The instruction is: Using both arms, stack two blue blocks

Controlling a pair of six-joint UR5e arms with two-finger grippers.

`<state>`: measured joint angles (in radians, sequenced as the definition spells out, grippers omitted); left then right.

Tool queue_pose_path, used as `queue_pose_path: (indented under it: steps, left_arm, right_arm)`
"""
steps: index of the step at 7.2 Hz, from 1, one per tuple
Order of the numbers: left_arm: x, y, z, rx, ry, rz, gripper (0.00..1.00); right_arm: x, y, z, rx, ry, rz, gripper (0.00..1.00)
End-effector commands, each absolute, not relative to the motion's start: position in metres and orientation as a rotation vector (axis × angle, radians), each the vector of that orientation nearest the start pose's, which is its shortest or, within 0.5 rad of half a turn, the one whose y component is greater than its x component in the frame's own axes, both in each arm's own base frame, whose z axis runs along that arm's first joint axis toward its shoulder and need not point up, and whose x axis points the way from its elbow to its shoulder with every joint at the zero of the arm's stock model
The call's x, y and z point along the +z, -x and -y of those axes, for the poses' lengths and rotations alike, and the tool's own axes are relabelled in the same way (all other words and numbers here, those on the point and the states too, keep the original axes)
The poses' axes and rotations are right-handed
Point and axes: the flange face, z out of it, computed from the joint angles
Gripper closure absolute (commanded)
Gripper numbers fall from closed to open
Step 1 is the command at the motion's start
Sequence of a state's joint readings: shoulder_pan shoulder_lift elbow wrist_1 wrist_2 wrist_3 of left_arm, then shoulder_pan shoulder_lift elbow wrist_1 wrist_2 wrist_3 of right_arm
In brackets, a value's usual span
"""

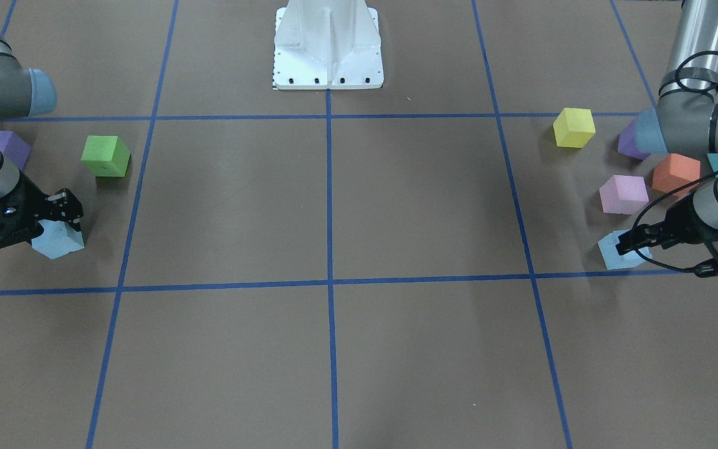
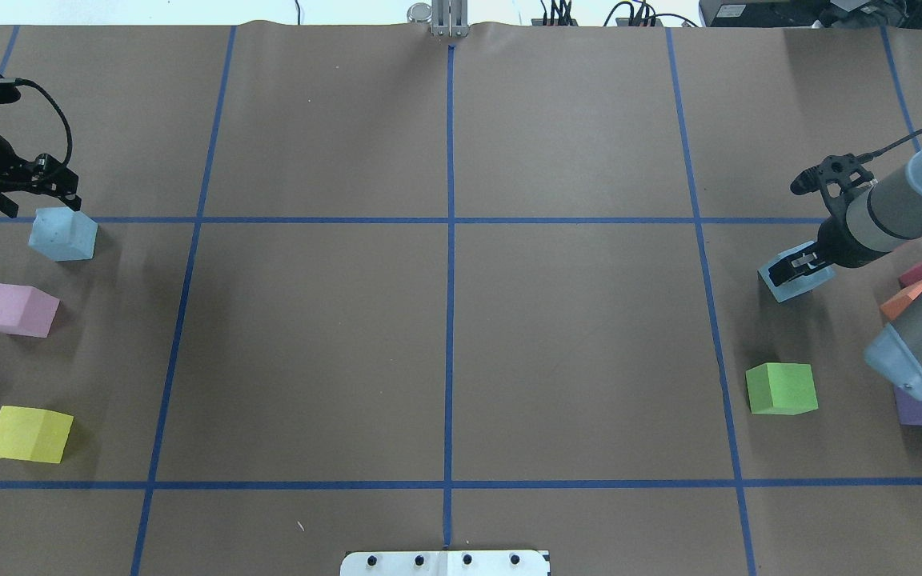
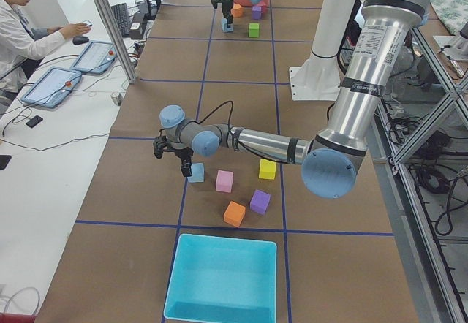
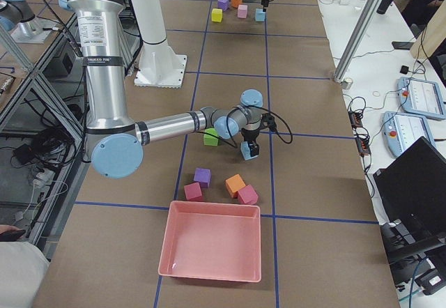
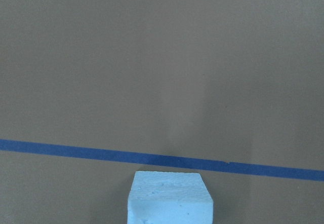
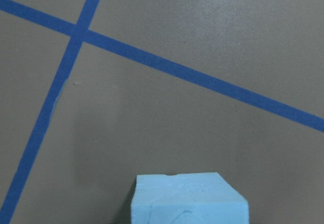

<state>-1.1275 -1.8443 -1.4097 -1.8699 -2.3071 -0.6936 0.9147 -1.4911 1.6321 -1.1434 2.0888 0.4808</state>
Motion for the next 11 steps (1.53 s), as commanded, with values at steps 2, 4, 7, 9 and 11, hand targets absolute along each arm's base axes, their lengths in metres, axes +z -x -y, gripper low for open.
queue_pose_path:
  steps: [2, 4, 7, 9, 11]
  left_arm:
    - [0.558, -0.208, 0.593, -0.085, 0.063, -0.82, 0.02]
    - [0.564, -0.208, 0.593, -0.086, 0.071, -0.815, 0.02]
    - [0.571, -0.208, 0.589, -0.096, 0.078, -0.815, 0.02]
    - [0.574, -0.214, 0.589, -0.091, 0.084, -0.813, 0.03]
    - [0.581, -0.226, 0.589, -0.093, 0.092, -0.814, 0.05]
  right_arm:
    - [0.531, 0.277, 0.494, -0.328, -0.23, 0.751, 0.48]
    - [0.483, 0.279, 0.498, -0.324, -0.232, 0.761, 0.48]
    - [0.35, 0.326, 0.518, -0.192, -0.172, 0.797, 0.48]
    - [0.292, 0.375, 0.506, -0.113, -0.13, 0.844, 0.47]
    - [0.22, 0.432, 0.487, -0.023, -0.113, 0.853, 0.47]
